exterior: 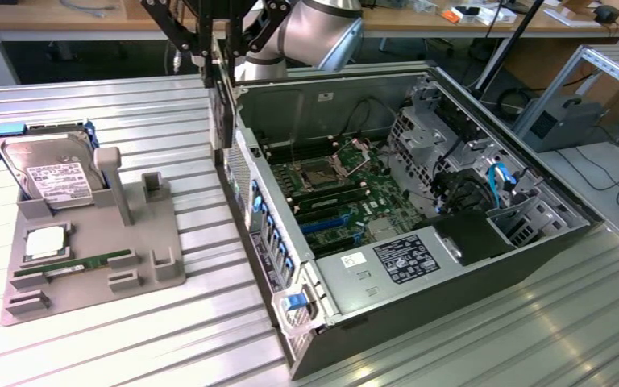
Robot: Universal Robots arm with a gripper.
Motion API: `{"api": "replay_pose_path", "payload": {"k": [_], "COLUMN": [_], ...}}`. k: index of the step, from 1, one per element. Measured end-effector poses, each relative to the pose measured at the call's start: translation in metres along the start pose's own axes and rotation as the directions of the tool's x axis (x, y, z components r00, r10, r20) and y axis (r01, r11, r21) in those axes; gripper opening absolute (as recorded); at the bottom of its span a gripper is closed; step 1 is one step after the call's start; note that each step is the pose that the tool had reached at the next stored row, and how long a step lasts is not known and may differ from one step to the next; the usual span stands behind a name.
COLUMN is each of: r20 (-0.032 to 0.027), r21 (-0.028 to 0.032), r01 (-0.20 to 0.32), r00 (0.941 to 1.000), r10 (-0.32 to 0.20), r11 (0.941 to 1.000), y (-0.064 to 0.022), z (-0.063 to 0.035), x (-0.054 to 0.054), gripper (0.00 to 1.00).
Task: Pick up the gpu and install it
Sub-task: 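Pick up the gpu and move the gpu toward the slot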
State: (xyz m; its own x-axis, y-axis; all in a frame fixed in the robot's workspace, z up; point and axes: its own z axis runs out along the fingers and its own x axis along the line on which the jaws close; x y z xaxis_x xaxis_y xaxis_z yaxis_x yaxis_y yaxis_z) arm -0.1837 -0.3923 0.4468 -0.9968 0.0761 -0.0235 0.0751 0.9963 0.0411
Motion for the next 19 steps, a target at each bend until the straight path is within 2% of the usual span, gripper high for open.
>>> {"api": "replay_pose_path", "payload": {"k": [8,19], "r20": [0.0000,0.0003], "r21": [0.0007,0.0045], "r01": [0.000,0.000], "r00": [1.0000,1.0000], "r10": [0.000,0.000], "r11": [1.0000,1.0000], "y": [0.0005,0.0016], "z": [0.0001,0.0006], "x": [-0.006,-0.021], "gripper": [0.27,0.27]}}
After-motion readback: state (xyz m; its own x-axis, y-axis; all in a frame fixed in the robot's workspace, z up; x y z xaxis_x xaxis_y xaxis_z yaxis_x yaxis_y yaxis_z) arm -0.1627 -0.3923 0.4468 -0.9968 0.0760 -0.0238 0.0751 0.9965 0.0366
